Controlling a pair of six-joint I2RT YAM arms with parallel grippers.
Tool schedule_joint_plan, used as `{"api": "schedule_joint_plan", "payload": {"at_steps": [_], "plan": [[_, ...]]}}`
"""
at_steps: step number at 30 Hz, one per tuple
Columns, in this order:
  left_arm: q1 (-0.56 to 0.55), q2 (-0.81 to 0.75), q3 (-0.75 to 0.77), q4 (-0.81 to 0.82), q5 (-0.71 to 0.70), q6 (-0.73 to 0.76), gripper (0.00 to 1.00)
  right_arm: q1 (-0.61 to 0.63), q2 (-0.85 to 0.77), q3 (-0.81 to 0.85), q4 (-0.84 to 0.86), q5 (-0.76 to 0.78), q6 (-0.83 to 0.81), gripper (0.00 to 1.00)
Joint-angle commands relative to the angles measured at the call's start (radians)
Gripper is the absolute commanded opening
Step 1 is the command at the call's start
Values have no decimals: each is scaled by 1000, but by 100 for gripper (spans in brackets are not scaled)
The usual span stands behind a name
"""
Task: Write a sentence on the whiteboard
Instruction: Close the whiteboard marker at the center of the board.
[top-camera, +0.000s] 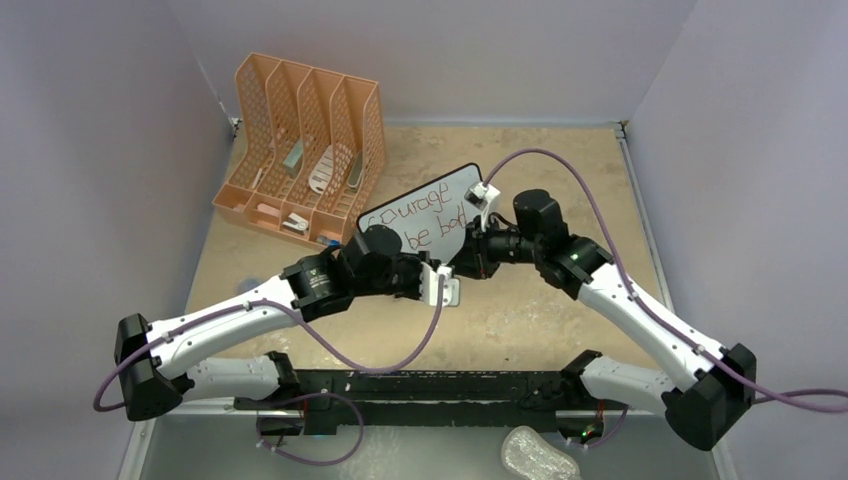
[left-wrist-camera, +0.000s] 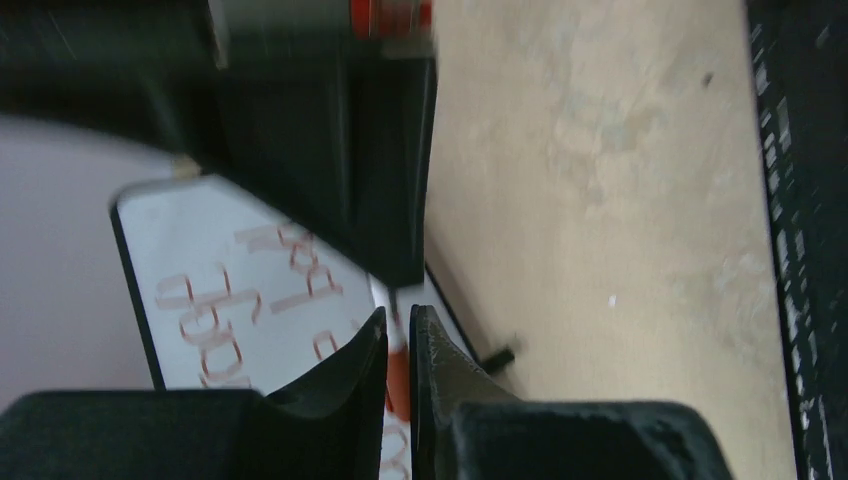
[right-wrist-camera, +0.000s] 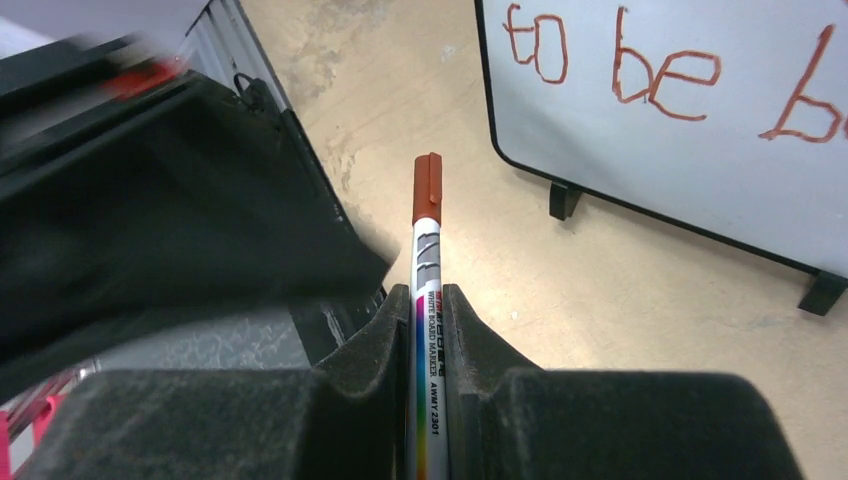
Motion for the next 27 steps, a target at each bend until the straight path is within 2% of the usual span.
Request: {"api": "schedule_joint_plan", "payload": {"at_steps": [1,7,12,15,17,20,23,27], "plan": [[-96,-6,99,243,129,31,0,18,45,-16,147,20,62,0],[-124,1,112,244,81,48,0,22,44,-29,148,41,63,0],[-124,-44,72,214,-48,35,0,20,-38,-105,205,95,107,0],[-123,-92,20,190,-142,41,10,18,-78,-138,233,99,99,0],[-118,-121,-2,164,-192,39,24,17,-95,-151,239,97,91,0],[-91,-151,-8,85,-175,5,44,18,-120,-163,253,77,80,0],[-41,-152,-8,23,-109,-38,53,18,-159,-182,282,41,61,0],[86,-124,52,-82,88,-98,54,16,-192,-213,320,-20,3,0]]}}
